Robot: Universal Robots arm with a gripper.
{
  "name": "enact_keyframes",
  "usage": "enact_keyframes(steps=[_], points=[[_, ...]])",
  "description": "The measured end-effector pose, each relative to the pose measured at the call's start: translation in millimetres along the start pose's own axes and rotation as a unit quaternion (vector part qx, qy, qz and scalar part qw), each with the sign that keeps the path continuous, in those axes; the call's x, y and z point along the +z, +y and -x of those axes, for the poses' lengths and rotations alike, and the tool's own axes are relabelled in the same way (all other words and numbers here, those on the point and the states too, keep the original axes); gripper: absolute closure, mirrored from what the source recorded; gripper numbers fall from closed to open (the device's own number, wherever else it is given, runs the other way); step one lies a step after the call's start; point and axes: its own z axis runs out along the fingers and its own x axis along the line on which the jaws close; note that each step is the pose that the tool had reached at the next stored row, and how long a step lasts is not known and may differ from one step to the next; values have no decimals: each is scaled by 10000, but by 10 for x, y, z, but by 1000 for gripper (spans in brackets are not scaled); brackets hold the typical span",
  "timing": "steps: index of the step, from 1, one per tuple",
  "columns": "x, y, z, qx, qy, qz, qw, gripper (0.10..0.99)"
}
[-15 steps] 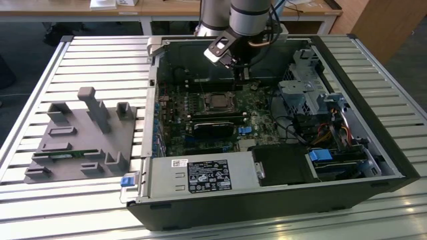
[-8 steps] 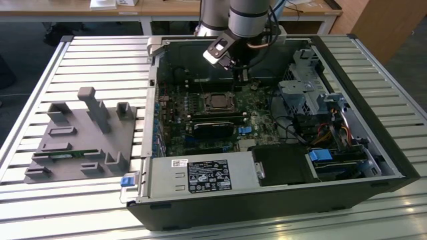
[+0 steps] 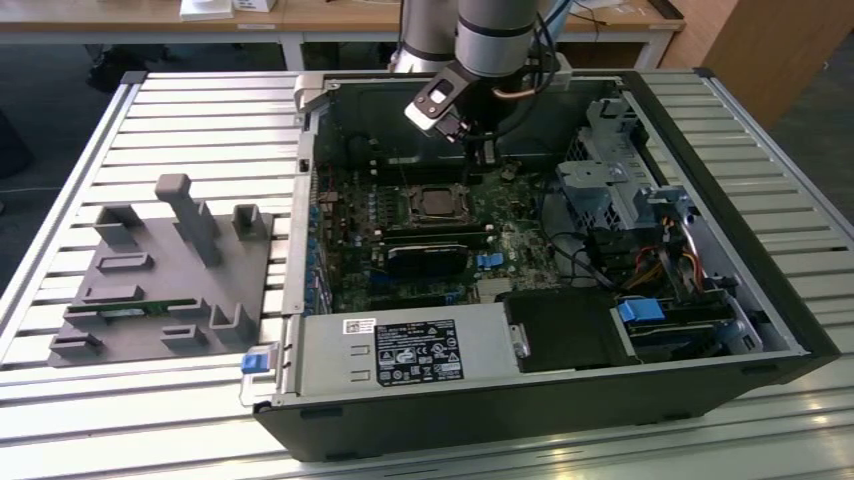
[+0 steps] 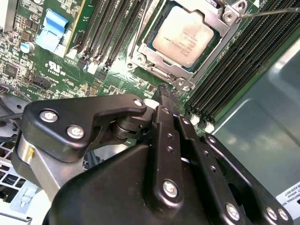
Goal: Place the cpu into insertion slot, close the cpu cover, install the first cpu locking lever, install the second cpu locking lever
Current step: 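Close the cpu cover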
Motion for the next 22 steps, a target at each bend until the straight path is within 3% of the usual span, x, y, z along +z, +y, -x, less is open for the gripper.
enact_keyframes(steps=[8,15,22], points=[[7,-93,0,0,2,1,10000,980],[51,-111,18,1,-2,-1,10000,980],[67,-223,18,1,-2,-1,10000,980]])
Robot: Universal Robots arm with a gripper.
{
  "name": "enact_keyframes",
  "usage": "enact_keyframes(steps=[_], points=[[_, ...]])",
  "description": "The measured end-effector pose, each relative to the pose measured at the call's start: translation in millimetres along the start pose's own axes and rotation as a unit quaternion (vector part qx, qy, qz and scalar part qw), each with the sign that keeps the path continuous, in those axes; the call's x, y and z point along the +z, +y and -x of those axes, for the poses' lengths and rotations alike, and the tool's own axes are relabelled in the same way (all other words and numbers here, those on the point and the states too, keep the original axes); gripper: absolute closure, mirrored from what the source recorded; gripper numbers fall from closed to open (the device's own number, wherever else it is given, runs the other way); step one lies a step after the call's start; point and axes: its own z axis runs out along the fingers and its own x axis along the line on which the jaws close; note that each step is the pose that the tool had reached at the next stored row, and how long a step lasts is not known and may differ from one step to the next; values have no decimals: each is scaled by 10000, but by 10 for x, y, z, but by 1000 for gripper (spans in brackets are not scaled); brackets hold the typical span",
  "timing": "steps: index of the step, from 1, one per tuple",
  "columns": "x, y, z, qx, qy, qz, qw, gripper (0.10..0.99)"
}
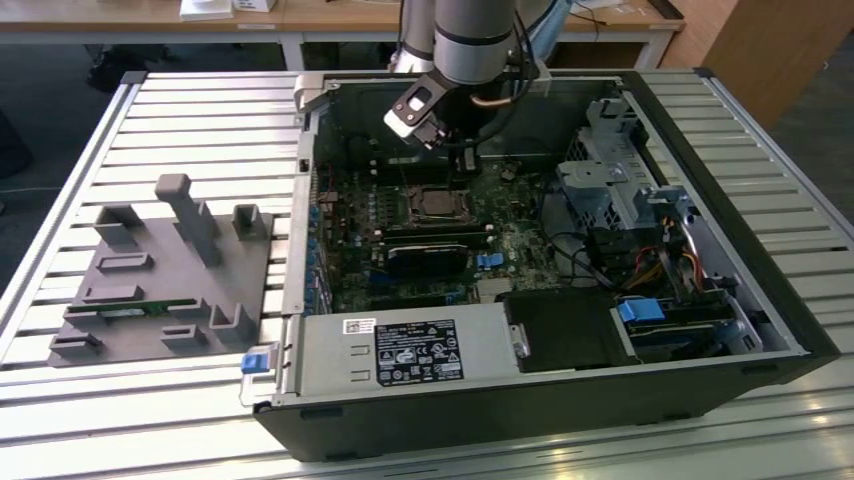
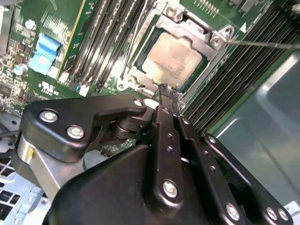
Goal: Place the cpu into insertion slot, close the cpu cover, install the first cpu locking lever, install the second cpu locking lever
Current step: 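Close the cpu cover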
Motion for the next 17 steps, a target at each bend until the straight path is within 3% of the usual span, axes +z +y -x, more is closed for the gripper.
enact_keyframes(steps=[9,17], points=[[28,-47,-1,0,0,0,10000,980],[69,-146,1,-1,-2,-1,10000,980]])
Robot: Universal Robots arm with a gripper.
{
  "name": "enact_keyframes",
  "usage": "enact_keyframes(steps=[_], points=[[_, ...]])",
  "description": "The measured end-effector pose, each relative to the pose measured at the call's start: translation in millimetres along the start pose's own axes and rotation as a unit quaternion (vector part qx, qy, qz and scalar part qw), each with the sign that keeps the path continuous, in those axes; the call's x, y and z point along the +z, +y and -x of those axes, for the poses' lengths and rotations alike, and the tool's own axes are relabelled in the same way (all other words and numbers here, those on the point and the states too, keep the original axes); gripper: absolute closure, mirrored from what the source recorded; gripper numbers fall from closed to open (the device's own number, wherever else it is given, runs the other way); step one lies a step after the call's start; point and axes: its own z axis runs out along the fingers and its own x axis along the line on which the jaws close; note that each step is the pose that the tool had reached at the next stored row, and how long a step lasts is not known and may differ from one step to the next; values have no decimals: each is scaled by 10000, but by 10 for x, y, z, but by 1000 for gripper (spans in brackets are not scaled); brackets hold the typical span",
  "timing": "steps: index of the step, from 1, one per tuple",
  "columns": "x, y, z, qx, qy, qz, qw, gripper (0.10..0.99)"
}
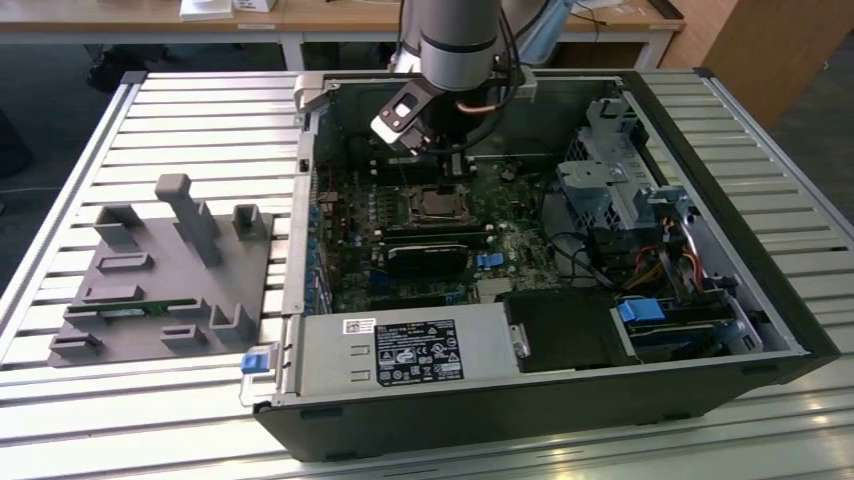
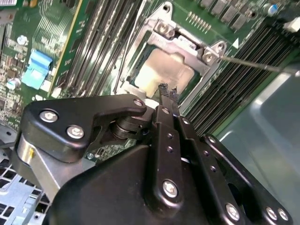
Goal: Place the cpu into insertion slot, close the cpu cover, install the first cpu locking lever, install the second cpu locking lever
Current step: 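Close the cpu cover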
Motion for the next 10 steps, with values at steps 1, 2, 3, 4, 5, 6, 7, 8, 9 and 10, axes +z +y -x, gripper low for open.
enact_keyframes(steps=[1,2,3,4,5,6,7,8,9,10], points=[[2,-17,0,0,0,0,10000,980],[3,-31,0,0,0,0,10000,980],[8,-42,0,0,1,1,10000,980],[15,-51,-1,0,1,1,10000,980],[23,-62,0,0,1,0,10000,980],[32,-72,1,0,0,-1,10000,980],[43,-82,1,0,1,-1,10000,980],[53,-91,1,0,1,-2,10000,980],[64,-100,1,0,0,-4,10000,980],[73,-107,1,0,0,-5,10000,980]])
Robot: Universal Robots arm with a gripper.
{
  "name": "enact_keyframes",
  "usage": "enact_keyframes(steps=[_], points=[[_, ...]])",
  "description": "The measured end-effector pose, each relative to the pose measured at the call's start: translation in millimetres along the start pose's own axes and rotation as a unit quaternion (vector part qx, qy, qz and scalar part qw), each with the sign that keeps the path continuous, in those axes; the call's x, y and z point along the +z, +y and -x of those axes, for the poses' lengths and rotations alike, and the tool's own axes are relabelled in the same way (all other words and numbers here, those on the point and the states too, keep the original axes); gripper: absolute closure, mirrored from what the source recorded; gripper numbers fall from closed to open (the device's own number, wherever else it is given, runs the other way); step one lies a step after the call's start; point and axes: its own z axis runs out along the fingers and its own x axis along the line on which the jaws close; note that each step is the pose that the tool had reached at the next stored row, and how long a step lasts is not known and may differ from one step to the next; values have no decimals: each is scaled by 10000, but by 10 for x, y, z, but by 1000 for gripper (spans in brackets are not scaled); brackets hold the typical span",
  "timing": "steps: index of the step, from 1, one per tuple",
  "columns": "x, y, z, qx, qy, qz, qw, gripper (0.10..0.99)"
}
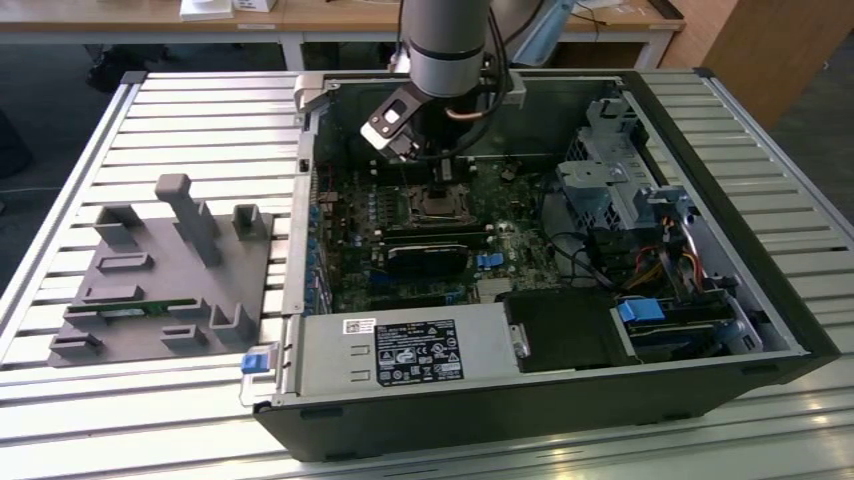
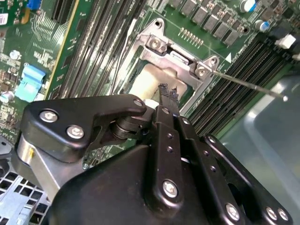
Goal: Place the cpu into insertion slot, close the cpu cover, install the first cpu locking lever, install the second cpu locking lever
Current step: 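Close the cpu cover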
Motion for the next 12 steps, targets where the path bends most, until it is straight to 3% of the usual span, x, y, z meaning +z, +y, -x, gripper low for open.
enact_keyframes(steps=[12], points=[[40,-97,0,0,1,-1,10000,980]])
